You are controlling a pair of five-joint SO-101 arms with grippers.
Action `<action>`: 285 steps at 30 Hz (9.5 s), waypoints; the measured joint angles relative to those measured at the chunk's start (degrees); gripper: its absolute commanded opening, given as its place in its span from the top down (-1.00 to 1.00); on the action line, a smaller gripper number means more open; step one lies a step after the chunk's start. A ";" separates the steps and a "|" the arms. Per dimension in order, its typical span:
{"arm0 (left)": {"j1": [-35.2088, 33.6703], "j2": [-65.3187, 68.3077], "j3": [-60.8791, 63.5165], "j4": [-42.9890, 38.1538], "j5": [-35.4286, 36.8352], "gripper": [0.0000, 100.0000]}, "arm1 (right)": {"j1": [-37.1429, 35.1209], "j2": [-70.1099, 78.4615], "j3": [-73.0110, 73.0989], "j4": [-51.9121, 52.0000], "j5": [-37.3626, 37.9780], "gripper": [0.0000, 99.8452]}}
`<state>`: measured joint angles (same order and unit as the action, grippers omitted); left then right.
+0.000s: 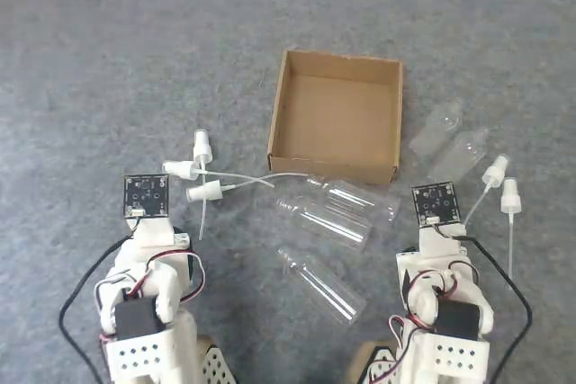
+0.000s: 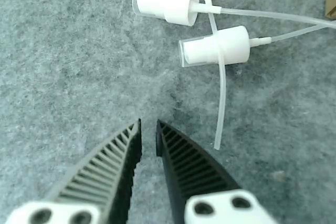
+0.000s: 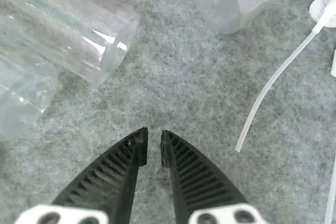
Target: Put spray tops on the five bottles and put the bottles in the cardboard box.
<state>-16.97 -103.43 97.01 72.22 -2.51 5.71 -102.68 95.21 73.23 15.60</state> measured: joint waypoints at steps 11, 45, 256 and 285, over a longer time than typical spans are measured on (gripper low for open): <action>0.00 0.00 0.00 0.00 0.00 0.91 | 0.00 0.00 0.00 0.00 0.00 0.98; 0.00 0.00 0.00 0.00 0.00 0.91 | 0.00 0.00 0.00 0.00 0.00 0.98; 0.00 0.00 0.00 -3.43 0.00 0.91 | 0.00 0.00 0.00 -8.26 0.00 0.97; 0.00 0.00 0.00 -3.43 0.00 0.91 | 4.13 63.91 -56.00 -13.36 -4.22 0.49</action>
<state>-16.97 -103.43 97.01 68.79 -2.51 9.85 -38.77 39.21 59.87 11.38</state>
